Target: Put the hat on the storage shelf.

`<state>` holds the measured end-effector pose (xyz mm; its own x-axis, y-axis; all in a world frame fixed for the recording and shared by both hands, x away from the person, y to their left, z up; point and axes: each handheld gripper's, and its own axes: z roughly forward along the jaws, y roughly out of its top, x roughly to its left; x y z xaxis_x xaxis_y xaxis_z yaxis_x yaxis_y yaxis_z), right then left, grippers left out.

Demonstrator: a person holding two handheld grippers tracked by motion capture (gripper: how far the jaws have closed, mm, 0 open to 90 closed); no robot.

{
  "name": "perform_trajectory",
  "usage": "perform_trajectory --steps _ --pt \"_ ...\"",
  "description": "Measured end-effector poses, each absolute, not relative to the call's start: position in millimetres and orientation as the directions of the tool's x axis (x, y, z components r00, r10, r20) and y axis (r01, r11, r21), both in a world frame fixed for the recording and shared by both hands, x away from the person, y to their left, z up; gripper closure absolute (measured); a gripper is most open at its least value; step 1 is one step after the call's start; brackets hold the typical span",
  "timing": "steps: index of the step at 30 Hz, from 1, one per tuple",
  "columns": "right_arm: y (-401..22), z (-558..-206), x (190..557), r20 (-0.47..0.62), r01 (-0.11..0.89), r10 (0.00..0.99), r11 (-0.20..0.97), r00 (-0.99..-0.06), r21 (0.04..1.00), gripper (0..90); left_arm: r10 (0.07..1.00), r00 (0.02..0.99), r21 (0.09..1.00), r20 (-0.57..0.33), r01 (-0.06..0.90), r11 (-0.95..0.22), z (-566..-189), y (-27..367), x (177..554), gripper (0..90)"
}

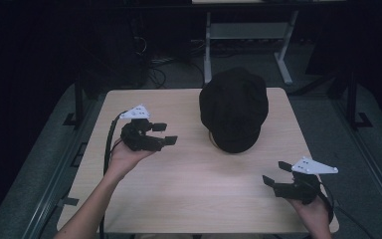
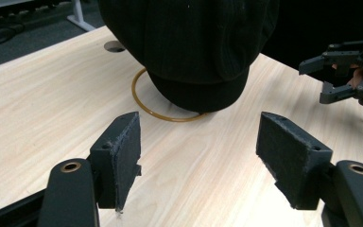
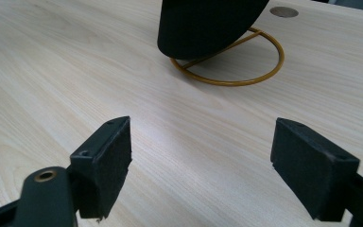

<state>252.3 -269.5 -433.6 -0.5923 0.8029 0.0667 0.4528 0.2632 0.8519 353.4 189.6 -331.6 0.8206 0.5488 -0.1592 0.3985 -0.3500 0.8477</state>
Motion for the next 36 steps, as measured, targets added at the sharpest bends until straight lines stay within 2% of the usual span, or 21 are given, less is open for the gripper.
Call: perform_trajectory --steps 14,36 --pt "-267.5 -434.0 252.1 0.053 0.451 0.801 0.280 -0.597 0.847 20.8 0.581 0.795 0.845 -0.174 0.424 -0.327 -348.8 210.2 342.7 30.3" --pt "-266.5 -434.4 252.5 0.046 0.449 0.799 0.288 -0.600 0.846 20.9 0.611 0.778 0.846 -0.145 0.418 -0.332 -370.9 223.6 324.9 29.5"
